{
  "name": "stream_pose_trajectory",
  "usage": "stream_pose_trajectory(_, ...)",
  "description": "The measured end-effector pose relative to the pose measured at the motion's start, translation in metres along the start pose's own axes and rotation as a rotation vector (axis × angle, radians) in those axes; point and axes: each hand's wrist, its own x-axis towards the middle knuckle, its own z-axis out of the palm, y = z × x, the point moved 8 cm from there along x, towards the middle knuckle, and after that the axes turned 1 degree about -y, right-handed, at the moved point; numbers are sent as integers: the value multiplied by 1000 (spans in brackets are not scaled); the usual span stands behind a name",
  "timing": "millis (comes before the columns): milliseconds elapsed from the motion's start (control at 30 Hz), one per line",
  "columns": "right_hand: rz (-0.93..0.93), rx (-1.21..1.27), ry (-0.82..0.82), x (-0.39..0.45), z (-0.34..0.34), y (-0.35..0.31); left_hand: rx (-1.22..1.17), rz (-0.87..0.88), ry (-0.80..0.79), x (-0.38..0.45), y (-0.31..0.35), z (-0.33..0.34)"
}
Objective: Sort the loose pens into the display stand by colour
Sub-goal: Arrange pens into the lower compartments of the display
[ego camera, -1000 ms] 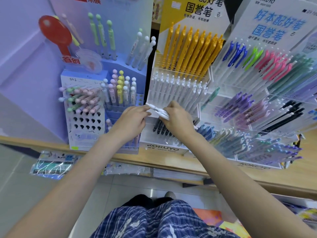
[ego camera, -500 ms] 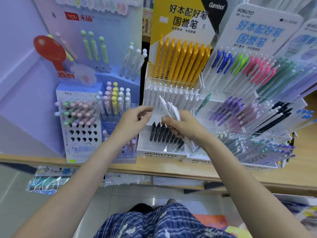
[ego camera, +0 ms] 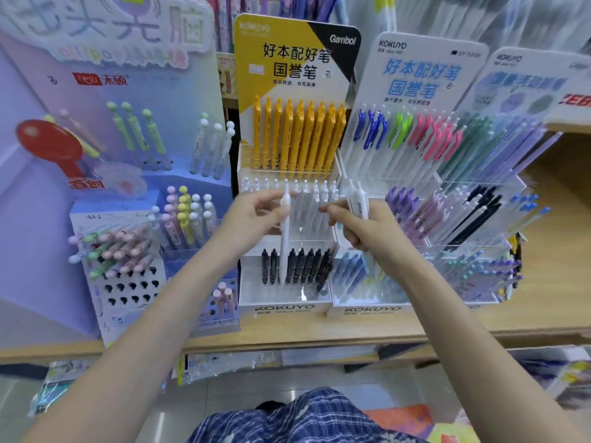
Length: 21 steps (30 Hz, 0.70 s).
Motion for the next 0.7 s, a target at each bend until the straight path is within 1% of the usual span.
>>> stream_pose_trajectory(100,-36,-41,16,7,7,-19,223,108,-31,0,9,19)
stream_pose_trajectory(233,0,-176,7,21,8,-24,348,164,29,4,15,23)
stream_pose_trajectory(300,14,-260,2,27,8,-25,379,225,53,3,21,27)
stream_pose_trajectory(367,9,-305,19,32,6,-29,413,269,63,3,25,28)
stream_pose_trajectory(400,-5,-313,31,34,3,-34,474,275,59,3,24,27)
stream_pose_trajectory(467,-78,-372,56,39,-6,-48,723,236,15,6,10,24)
stream_pose_trajectory(533,-175,-482,92,44,-14,-60,987,120,-77,10,-19,20)
stream_pose_trajectory(567,-206,-530,105,47,-15,-62,1064,55,-116,11,-34,17)
stream_pose_trajectory(633,-244,-614,103,51,-11,-59,1120,-27,-149,9,-53,13)
stream_pose_trajectory(700,-279,-669,107,54,-6,-55,1117,-37,-149,11,-56,12)
